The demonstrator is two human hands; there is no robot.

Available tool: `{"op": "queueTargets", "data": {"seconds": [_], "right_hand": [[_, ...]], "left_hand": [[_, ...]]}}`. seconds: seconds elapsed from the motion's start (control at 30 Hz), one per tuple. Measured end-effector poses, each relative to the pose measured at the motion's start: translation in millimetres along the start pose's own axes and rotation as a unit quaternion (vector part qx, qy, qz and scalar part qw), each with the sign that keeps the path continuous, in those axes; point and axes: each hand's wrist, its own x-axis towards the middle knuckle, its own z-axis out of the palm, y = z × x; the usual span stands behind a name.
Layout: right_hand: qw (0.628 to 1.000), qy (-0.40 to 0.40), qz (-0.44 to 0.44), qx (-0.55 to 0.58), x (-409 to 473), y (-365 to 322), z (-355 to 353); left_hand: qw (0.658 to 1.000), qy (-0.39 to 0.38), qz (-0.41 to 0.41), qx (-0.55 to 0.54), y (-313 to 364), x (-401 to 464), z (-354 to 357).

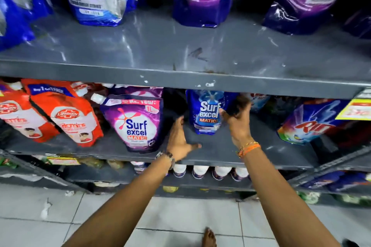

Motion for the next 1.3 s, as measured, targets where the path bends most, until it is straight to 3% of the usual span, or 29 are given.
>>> {"op": "queueTargets", "data": {"seconds": [0.13,0.3,0.5,0.8,1.03,1.3], "right_hand": [[0.997,-0.059,0.038,-0.024,29,4,-1],[0.996,-0.055,0.058,-0.027,35,17,-4],[0.999,-0.049,0.02,0.01,-1,17,-2],[1.0,-0.005,0.007,0.03,-123,-13,-2],[0.999,0.018,-0.037,0.03,-207,-84,15],[0.986,-0.045,-0.139,0.076,-209,-226,61]], "left_hand": [[0.999,0.009,-0.015,-0.043,24,46,20],[0.993,0.035,-0.004,-0.112,11,59,37],[0.994,0.076,0.017,-0.081,7,18,33],[0.998,0.026,0.039,-0.031,17,-91,-13],[0.996,-0.013,0.071,-0.056,62,-172,-71],[0.98,0.051,0.185,-0.059,171,-195,-166]]}}
